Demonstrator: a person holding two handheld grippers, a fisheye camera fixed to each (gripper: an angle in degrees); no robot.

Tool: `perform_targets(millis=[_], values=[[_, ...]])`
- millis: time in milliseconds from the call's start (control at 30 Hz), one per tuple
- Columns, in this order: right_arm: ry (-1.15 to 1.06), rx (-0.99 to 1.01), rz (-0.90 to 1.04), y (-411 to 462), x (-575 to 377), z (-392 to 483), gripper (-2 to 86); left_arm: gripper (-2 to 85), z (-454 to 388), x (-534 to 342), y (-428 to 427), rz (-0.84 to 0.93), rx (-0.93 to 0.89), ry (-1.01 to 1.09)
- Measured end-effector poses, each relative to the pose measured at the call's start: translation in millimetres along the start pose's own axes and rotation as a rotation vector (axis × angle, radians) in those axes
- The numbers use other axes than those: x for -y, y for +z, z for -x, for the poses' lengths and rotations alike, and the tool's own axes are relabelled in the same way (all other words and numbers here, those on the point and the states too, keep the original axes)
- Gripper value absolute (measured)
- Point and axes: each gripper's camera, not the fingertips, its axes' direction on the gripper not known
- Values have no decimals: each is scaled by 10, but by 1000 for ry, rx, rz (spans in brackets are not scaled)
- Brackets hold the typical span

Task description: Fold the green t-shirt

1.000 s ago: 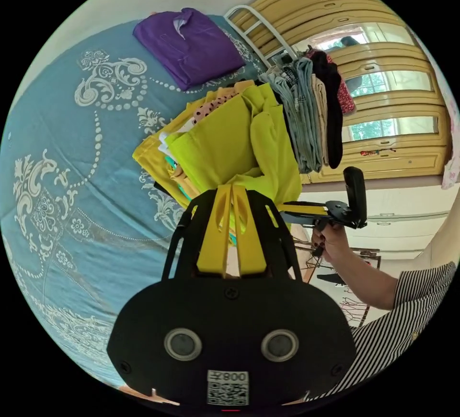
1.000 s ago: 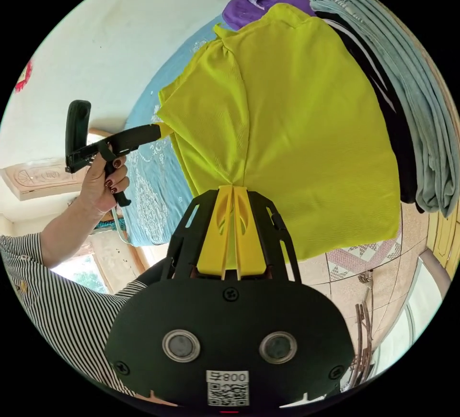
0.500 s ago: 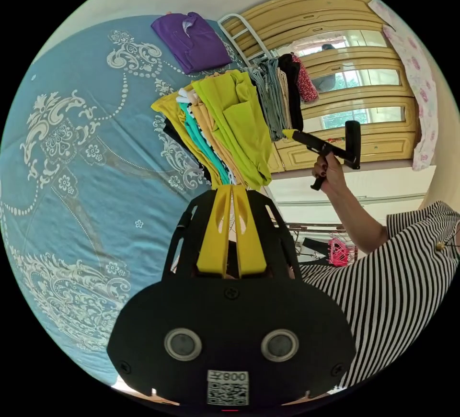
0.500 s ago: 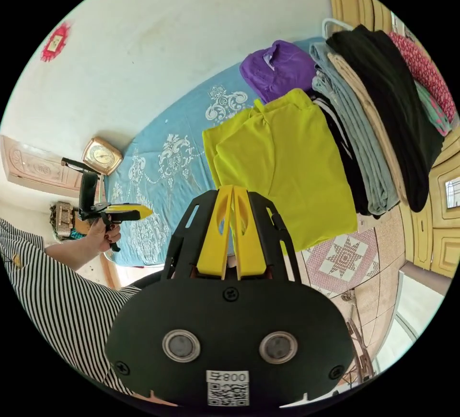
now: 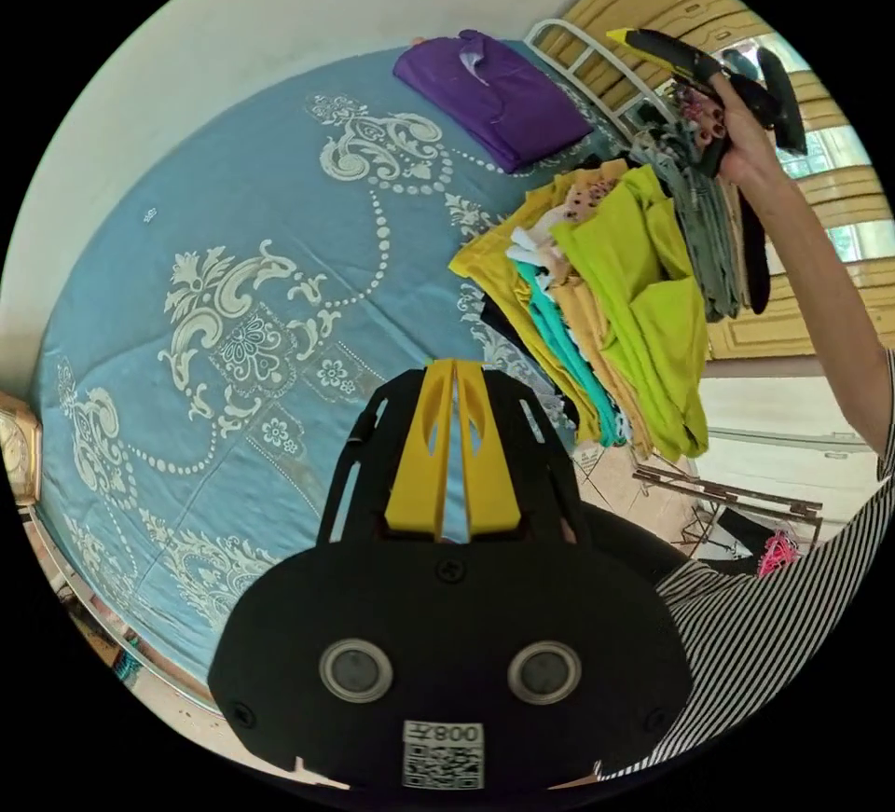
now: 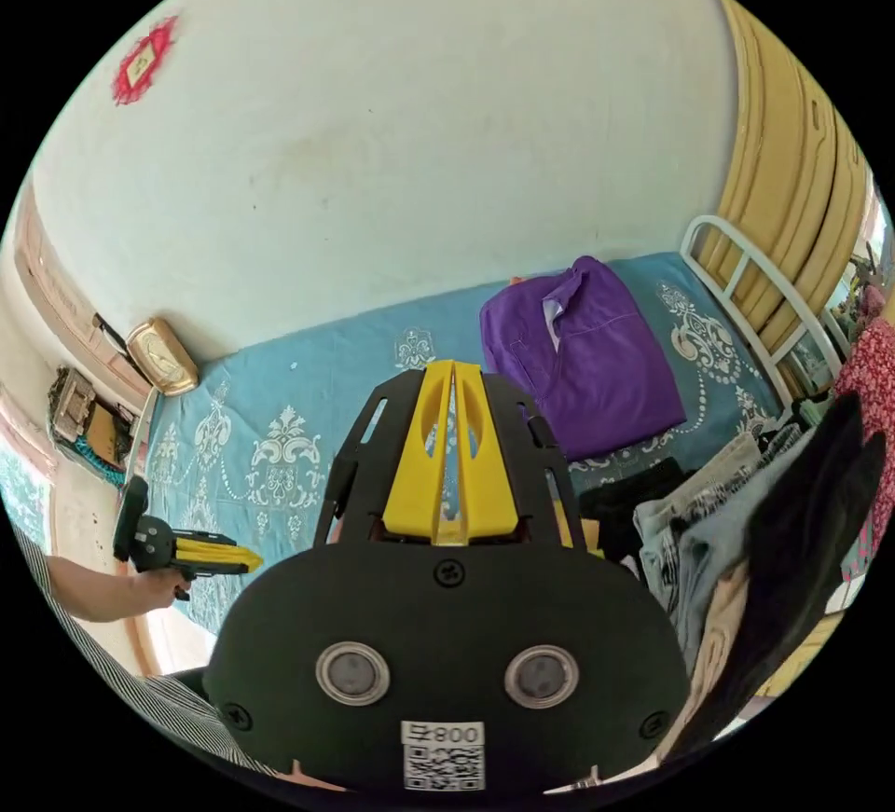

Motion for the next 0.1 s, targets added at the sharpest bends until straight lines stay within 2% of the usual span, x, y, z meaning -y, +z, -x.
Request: perform_targets(millis=[100], values=[[64,9,56,573,445,-442,30,3,68,183,343,94,71,-3]])
